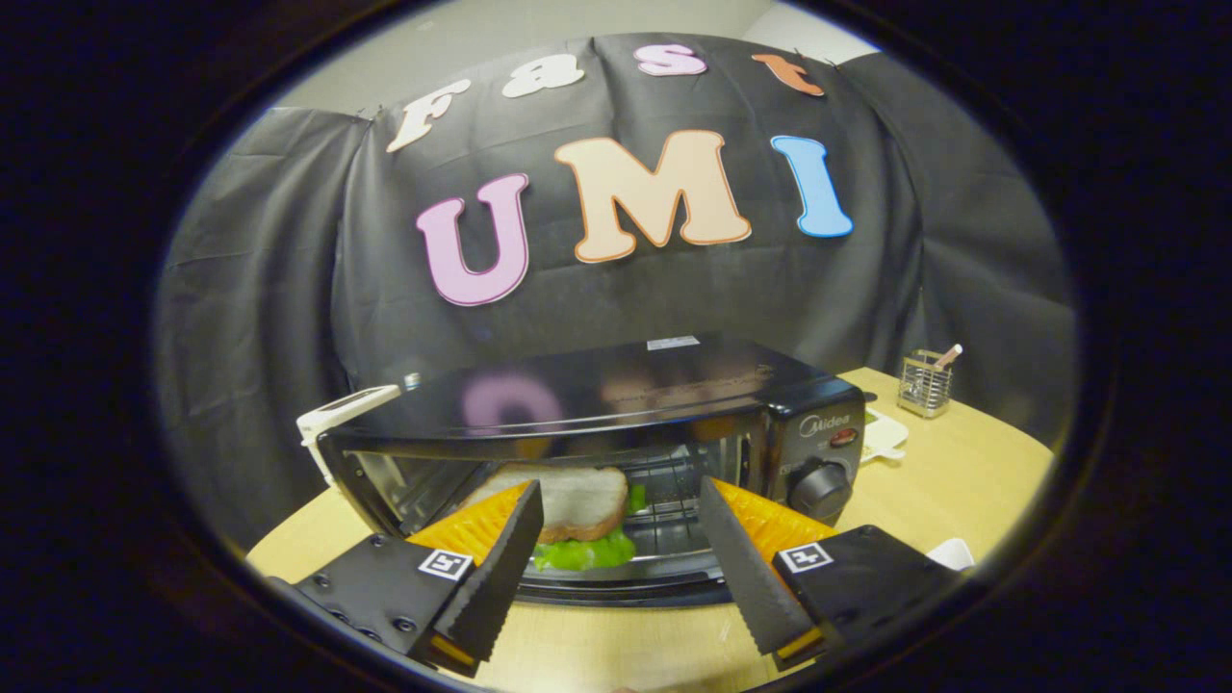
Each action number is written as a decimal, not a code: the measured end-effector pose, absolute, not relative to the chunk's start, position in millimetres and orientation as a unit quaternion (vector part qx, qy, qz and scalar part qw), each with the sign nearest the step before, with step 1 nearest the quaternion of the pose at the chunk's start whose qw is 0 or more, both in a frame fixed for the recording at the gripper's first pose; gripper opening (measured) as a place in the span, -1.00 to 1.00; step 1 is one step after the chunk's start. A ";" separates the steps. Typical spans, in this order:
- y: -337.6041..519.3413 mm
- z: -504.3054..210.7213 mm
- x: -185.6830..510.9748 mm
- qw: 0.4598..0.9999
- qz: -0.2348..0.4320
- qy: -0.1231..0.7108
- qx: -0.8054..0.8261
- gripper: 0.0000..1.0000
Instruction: Open the toaster oven, put the food inside, and close the toaster oven door.
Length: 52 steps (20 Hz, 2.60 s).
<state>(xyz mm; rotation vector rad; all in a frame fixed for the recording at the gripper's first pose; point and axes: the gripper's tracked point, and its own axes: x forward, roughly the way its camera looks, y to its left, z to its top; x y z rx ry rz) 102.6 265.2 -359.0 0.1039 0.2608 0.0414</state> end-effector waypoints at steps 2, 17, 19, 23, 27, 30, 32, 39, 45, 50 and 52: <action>264.8 -352.4 91.6 0.991 0.029 0.123 0.044 1.00; 228.4 -402.5 -86.4 0.973 0.069 0.215 0.037 0.99; 214.1 -411.1 -100.7 0.973 0.047 0.226 0.020 0.99; 199.1 -435.9 -123.5 0.967 0.024 0.252 0.018 0.99; 195.4 -461.6 -121.2 0.961 0.012 0.275 0.010 0.98; 204.3 -474.7 -110.9 0.958 0.016 0.284 0.013 0.98; 213.7 -478.6 -102.5 0.958 0.022 0.286 0.014 0.98; 235.2 -473.0 -88.5 0.959 0.037 0.281 0.027 0.98; 235.4 -444.9 -83.4 0.970 0.034 0.241 0.016 0.97; 240.5 -400.0 -65.3 0.982 0.040 0.182 0.031 0.97; 240.4 -379.8 -57.1 0.987 0.040 0.154 0.023 0.97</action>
